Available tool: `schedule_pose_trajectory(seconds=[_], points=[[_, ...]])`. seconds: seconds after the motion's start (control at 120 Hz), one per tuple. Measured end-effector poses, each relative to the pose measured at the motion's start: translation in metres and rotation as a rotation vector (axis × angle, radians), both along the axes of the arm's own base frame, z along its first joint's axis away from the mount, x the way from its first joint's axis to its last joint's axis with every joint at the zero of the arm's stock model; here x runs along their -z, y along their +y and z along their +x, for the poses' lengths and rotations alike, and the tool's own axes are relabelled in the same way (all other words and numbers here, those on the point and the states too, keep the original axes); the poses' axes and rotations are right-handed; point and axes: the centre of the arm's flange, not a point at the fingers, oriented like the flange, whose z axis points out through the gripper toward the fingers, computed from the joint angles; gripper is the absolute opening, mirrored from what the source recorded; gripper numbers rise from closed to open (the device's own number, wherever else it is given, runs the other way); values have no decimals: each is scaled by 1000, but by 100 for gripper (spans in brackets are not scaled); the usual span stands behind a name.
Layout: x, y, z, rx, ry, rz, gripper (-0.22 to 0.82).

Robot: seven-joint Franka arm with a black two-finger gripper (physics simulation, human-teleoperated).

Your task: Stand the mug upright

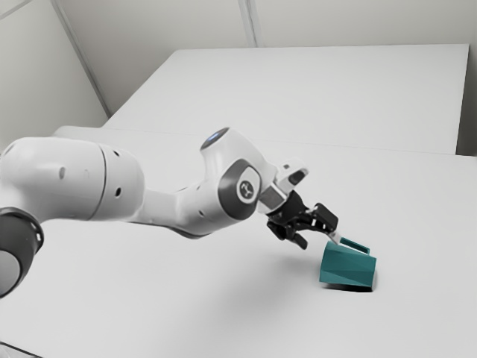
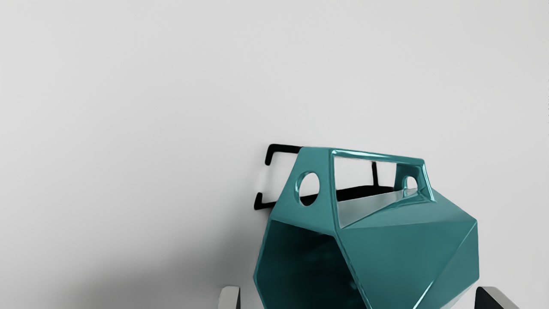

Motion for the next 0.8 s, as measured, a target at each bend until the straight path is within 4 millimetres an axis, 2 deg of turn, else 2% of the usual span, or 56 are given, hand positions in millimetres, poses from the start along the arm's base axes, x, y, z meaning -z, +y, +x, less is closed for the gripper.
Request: schedule_pose_trajectory(seconds=[0.3,0.583,0.8], points=[[9,-37,-15,21,-30,-10,59],[12,-50,-19,12,-54,-17,36],[1,-69,-24,25,-93,-35,28]])
